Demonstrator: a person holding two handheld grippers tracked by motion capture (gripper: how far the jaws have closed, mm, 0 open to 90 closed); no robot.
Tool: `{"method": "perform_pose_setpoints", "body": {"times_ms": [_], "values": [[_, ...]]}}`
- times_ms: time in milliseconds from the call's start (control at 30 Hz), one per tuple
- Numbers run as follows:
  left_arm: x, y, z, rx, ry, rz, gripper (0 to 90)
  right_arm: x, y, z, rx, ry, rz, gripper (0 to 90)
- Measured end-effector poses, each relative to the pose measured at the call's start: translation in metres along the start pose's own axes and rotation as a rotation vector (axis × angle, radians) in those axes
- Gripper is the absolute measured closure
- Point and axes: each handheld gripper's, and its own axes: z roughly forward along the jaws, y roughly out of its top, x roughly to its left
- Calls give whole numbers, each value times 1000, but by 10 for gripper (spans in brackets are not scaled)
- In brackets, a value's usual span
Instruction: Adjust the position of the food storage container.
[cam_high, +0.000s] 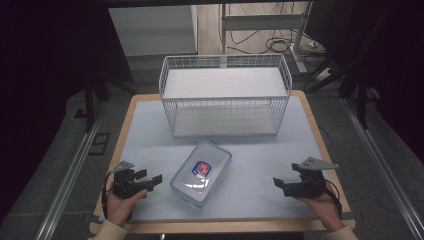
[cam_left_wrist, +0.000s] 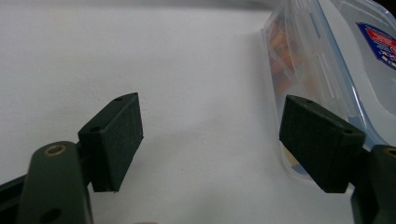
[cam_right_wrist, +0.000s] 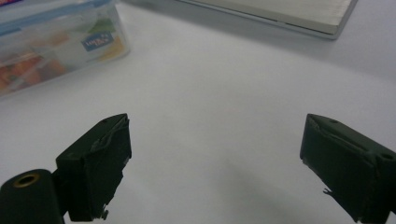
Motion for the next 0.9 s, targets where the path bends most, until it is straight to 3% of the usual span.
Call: {"method": "perform_pose_setpoints", "body": {"times_ms": [367, 900], "values": [[-2, 2, -4, -10, 14, 19, 246, -2, 1, -11, -33, -17, 21, 128], [-3, 2, -3, -3, 22, 35, 261, -3, -1, -9, -12, -13, 16, 141]]}}
